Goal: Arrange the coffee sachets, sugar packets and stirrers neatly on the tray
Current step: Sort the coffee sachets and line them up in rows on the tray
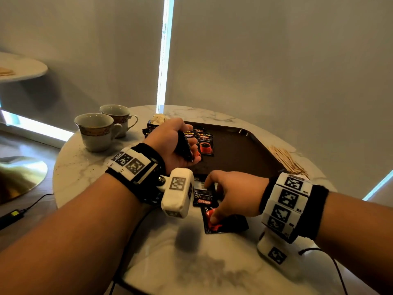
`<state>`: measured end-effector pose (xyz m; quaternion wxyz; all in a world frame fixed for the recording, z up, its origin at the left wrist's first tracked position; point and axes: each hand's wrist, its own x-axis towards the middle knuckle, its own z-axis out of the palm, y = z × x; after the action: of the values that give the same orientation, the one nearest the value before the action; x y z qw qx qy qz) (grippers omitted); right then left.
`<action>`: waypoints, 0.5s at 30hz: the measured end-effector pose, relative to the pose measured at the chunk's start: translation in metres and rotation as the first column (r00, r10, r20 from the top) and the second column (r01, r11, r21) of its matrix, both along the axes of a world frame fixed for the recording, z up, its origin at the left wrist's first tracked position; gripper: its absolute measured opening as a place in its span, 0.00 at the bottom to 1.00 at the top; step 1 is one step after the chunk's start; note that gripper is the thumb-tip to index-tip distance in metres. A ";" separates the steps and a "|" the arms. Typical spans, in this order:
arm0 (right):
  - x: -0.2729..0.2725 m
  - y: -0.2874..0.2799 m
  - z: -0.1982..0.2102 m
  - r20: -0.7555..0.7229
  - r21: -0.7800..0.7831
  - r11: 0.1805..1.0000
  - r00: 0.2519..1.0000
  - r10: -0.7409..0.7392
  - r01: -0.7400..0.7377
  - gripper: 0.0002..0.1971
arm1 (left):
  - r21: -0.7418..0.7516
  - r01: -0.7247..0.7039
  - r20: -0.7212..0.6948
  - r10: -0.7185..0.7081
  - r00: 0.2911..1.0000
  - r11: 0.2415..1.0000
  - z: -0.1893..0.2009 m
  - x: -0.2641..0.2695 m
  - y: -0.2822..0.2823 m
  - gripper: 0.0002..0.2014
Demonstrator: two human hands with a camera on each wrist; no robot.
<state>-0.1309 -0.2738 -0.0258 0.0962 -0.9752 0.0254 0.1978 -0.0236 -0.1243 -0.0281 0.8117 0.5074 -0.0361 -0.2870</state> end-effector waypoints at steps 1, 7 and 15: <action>0.001 0.001 0.000 -0.005 -0.001 1.000 1.000 -0.004 0.004 0.40 | 0.014 0.003 0.006 -0.003 1.000 1.000 0.000 -0.001 0.000 0.18; 0.002 -0.005 0.003 0.000 -0.047 0.998 0.999 -0.037 0.037 0.35 | 0.058 0.040 0.000 -0.040 0.999 0.997 0.000 0.000 0.004 0.17; 0.002 -0.009 0.037 0.124 -0.084 0.992 0.989 -0.080 0.091 0.07 | 0.039 0.033 0.002 -0.033 0.999 0.999 0.001 0.005 0.008 0.18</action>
<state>-0.1285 -0.2823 0.0114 0.0620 -0.9867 0.0702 0.1330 -0.0183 -0.1167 -0.0270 0.7968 0.5228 -0.0398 -0.3004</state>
